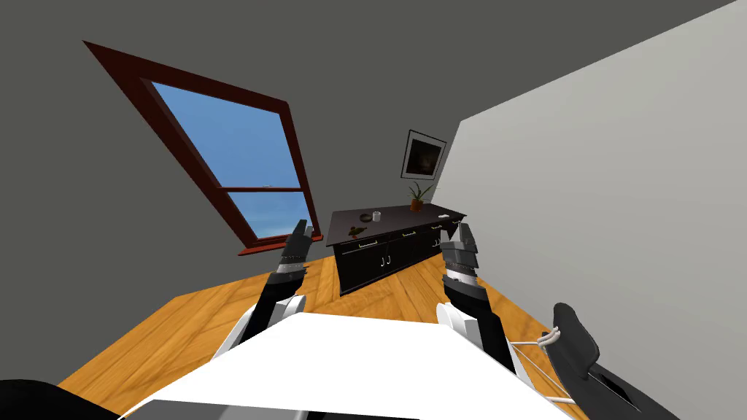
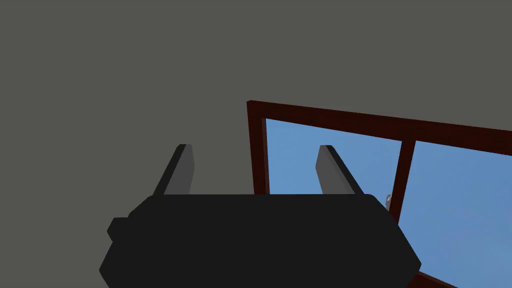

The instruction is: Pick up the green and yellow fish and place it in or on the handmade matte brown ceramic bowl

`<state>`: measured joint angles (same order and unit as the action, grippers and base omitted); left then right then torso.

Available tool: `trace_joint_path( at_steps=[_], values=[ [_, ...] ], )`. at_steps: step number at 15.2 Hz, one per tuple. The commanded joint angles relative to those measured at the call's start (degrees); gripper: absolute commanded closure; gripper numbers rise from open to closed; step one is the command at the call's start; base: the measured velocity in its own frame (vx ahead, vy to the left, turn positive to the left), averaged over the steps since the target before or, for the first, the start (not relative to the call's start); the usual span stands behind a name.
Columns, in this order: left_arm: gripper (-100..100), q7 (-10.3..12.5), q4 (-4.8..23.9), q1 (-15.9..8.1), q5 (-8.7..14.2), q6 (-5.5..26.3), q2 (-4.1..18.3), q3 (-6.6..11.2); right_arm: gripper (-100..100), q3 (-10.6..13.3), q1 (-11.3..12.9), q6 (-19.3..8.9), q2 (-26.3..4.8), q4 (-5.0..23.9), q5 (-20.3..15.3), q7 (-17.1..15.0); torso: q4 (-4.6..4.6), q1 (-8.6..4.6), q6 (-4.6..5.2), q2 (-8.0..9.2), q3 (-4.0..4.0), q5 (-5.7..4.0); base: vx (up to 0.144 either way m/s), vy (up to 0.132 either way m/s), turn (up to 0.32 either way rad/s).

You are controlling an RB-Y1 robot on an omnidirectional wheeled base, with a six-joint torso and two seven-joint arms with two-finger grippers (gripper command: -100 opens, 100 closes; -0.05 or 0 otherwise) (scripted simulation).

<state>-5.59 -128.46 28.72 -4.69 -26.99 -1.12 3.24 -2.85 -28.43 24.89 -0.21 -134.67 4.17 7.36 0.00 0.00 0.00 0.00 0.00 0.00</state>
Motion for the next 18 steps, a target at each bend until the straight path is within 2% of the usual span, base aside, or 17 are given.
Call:
trace_joint_path(
  at_steps=[1,2,3,4,8,9,11,12,14,15,16,17,18],
  values=[
    [-100,0.07,0.09,-0.33,0.36,0.60,2.21,0.12,0,0.00,0.00,0.00,0.00,0.00,0.00,0.00,0.00,0.00,0.00,0.00,0.00,0.00,0.000,0.007,-0.027],
    [-100,0.13,0.17,-0.67,0.72,1.19,3.65,0.23,0,0.00,0.00,0.00,0.00,0.00,0.00,0.00,0.00,0.03,0.01,0.00,0.00,0.00,-0.001,0.018,-0.067],
    [-100,0.13,0.17,-0.67,0.72,1.19,3.71,0.23,0,0.00,0.00,0.00,0.00,0.00,0.00,0.00,0.00,0.07,0.01,0.00,0.00,0.01,-0.001,0.025,-0.053],
    [-100,0.21,0.27,-1.11,1.19,1.95,5.16,0.39,0,0.00,0.00,0.00,0.00,0.00,0.00,0.00,0.00,0.10,0.01,0.00,0.00,0.02,-0.001,0.031,-0.052],
    [-100,0.65,0.80,-3.79,3.91,6.36,9.60,1.28,0,0.00,0.01,0.00,-0.01,0.00,0.00,0.00,0.00,0.27,0.03,0.01,0.00,0.05,-0.004,0.058,-0.129],
    [-100,0.65,0.80,-3.79,3.91,6.36,9.60,1.28,0,0.00,0.01,0.00,-0.01,0.00,0.00,0.00,0.00,0.33,0.03,0.01,0.01,0.06,-0.010,0.083,-0.105],
    [-100,0.95,1.15,-5.56,5.69,9.21,11.03,1.85,0,-0.01,0.00,0.00,-0.01,0.00,0.00,0.00,0.01,0.36,0.02,0.02,0.01,0.08,-0.014,0.075,-0.131],
    [-100,0.95,1.15,-5.56,5.69,9.21,11.03,1.85,0,0.00,0.01,0.00,-0.01,0.00,0.00,0.00,0.01,0.36,0.03,0.03,0.02,0.08,-0.018,0.067,-0.109],
    [-100,1.33,1.56,-7.52,7.69,12.20,12.02,2.46,0,-0.01,0.00,0.00,-0.01,0.00,0.00,0.00,0.01,0.34,0.02,0.04,0.02,0.07,-0.019,0.077,-0.132],
    [-100,1.33,1.56,-7.52,7.69,12.43,12.02,2.46,0,0.00,0.01,0.00,-0.01,0.00,0.00,0.00,0.01,0.36,0.03,0.05,0.03,0.08,-0.019,0.076,-0.125],
    [-100,1.57,1.81,-8.54,8.76,14.17,12.34,2.77,0,-0.01,0.00,0.00,-0.01,0.00,0.00,0.00,0.01,0.35,0.01,0.04,0.03,0.08,-0.016,0.071,-0.125],
    [-100,1.57,1.81,-8.54,8.76,14.17,12.34,2.77,0,0.00,0.01,0.00,-0.01,0.00,0.00,0.00,0.01,0.34,0.02,0.03,0.02,0.08,-0.012,0.060,-0.101],
    [-100,1.84,2.08,-9.57,9.87,15.98,12.56,3.07,0,-0.01,0.00,0.00,-0.01,0.00,0.00,0.00,0.01,0.30,0.01,0.02,0.01,0.07,-0.016,0.053,-0.107]
  ],
)
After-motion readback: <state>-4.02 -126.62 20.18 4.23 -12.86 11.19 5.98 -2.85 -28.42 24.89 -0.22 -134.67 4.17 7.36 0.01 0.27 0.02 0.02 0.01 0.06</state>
